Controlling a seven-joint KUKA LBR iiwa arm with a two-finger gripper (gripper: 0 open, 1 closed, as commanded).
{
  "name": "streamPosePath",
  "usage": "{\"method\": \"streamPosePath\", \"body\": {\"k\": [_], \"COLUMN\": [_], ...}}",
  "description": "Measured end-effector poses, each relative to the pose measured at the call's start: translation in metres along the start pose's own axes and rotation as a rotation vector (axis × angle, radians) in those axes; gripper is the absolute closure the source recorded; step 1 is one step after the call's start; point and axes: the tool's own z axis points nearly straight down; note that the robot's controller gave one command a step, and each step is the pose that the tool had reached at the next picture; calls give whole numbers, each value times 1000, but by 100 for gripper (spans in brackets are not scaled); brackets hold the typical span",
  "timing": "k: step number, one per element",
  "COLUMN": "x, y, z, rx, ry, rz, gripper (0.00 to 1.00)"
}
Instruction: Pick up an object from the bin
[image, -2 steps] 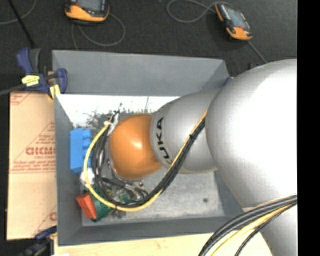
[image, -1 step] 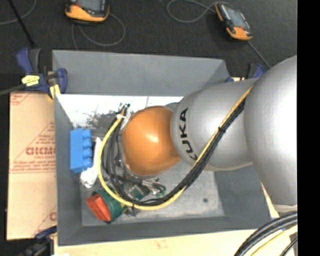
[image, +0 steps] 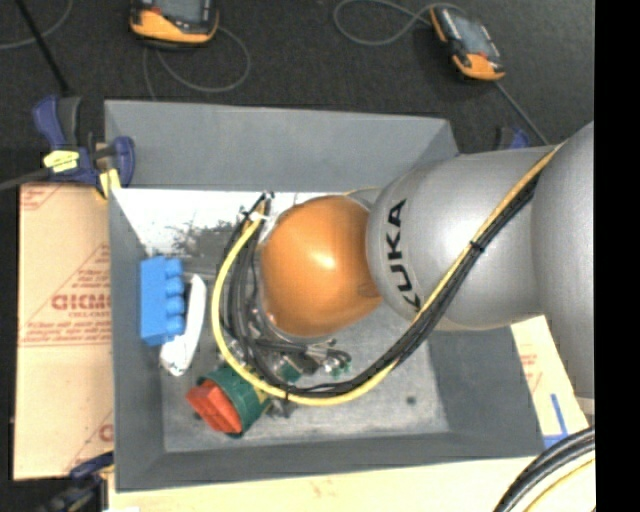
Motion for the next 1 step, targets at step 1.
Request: {"method": "streamPosePath", "body": {"k": [1], "x": [-7], "y": [2], "z": [-9], "rx": [-5], "ry": [11], "rz": [99], "gripper": [100]}}
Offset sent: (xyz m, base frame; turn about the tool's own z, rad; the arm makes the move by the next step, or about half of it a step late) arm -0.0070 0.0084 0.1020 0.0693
